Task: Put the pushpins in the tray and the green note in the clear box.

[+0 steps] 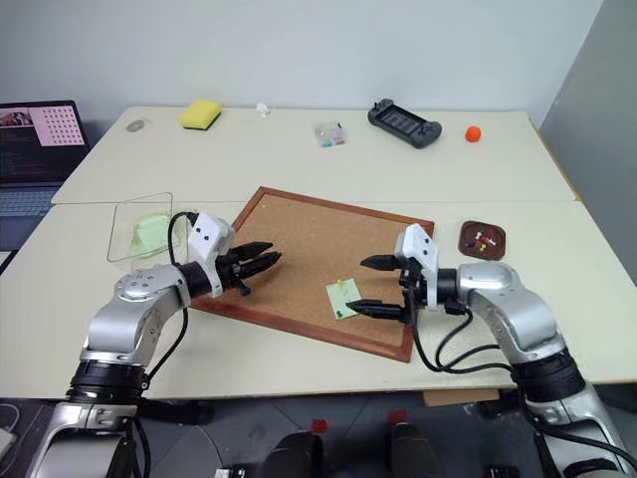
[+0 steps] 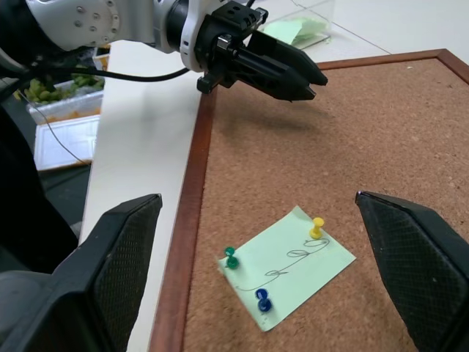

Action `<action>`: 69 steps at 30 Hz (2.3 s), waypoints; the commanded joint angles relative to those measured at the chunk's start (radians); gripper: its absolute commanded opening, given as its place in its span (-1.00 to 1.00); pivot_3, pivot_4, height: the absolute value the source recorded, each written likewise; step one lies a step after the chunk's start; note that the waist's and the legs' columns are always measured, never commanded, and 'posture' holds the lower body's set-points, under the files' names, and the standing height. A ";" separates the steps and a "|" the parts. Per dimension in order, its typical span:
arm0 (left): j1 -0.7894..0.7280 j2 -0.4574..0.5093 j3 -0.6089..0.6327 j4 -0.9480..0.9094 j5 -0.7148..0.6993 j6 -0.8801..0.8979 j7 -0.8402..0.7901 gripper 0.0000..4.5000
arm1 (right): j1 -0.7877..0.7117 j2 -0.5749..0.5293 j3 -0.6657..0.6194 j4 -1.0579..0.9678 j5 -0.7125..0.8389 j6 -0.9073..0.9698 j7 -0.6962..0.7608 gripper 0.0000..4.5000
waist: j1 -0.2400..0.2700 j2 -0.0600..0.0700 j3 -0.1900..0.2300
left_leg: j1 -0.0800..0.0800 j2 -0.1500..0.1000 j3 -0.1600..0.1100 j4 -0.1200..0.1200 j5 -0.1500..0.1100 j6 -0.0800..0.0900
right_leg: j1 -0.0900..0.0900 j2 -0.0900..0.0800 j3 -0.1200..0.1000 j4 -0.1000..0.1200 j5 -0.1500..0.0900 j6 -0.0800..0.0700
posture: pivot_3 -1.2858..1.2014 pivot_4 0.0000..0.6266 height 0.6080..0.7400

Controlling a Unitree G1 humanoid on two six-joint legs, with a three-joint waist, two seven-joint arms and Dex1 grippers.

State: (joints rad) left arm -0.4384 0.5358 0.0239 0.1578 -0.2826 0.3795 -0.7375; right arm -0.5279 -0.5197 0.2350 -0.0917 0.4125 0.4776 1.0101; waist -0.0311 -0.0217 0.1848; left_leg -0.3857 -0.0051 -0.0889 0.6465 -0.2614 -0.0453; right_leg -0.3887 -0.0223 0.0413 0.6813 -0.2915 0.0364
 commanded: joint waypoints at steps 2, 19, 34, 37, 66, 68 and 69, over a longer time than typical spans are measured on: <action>-0.004 -0.042 -0.005 -0.033 0.004 0.013 0.036 -0.88 | -0.038 0.053 0.017 0.063 -0.061 -0.073 -0.021 1.00 | 0.000 0.000 0.000 | 0.000 0.000 -0.001 0.000 0.000 0.000 | 0.000 0.000 0.000 0.000 0.000 0.000 | 0.03 -0.52 1.00; -0.001 -0.047 -0.108 -0.005 0.067 0.184 0.035 -0.98 | -0.123 0.211 0.053 0.262 -0.171 -0.150 -0.039 1.00 | -0.002 0.001 -0.001 | 0.002 -0.001 -0.007 0.000 0.000 0.000 | 0.002 0.000 0.000 0.001 0.000 0.000 | 0.03 -0.52 1.00; 0.000 -0.028 -0.098 -0.023 0.072 0.190 0.034 -1.00 | -0.175 0.273 0.066 0.482 -0.288 -0.331 -0.040 0.15 | -0.002 0.001 -0.001 | 0.002 -0.001 -0.006 0.000 0.000 0.000 | 0.001 0.000 0.000 0.001 0.000 0.000 | 0.03 -0.52 1.00; 0.000 -0.026 -0.098 -0.025 0.072 0.190 0.034 -1.00 | -0.183 0.281 0.061 0.508 -0.302 -0.353 -0.041 -0.13 | -0.002 0.001 -0.001 | 0.002 -0.001 -0.006 0.000 0.000 0.000 | 0.001 0.000 0.000 0.001 0.000 0.000 | 0.03 -0.52 1.00; -0.014 -0.033 -0.103 -0.023 0.079 0.183 0.042 -1.00 | -0.189 0.271 0.050 0.530 -0.317 -0.391 0.037 -0.48 | -0.002 0.001 -0.001 | 0.002 -0.001 -0.006 0.000 0.000 0.000 | 0.001 0.000 0.000 0.001 0.000 0.000 | 0.03 -0.52 1.00; -0.008 -0.029 -0.104 -0.027 0.079 0.181 0.039 -1.00 | -0.187 0.268 0.059 0.538 -0.331 -0.399 0.033 -0.48 | -0.002 0.001 -0.001 | 0.002 -0.001 -0.006 0.000 0.000 0.000 | 0.001 0.000 0.000 0.001 0.000 0.000 | 0.03 -0.52 1.00; -0.006 -0.028 -0.104 -0.028 0.079 0.181 0.038 -1.00 | -0.185 0.266 0.063 0.542 -0.337 -0.403 0.033 -0.48 | -0.002 0.001 -0.001 | 0.002 -0.001 -0.006 0.000 0.000 0.000 | 0.001 0.000 0.000 0.001 0.000 0.000 | 0.03 -0.52 1.00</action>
State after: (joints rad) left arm -0.4624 0.5028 -0.0554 0.1316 -0.2220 0.5435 -0.6883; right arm -0.7027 -0.2457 0.2959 0.4682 0.0897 0.0968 1.0354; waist -0.0333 -0.0204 0.1833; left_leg -0.3832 -0.0058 -0.0954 0.6462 -0.2613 -0.0456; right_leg -0.3873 -0.0225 0.0409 0.6823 -0.2913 0.0361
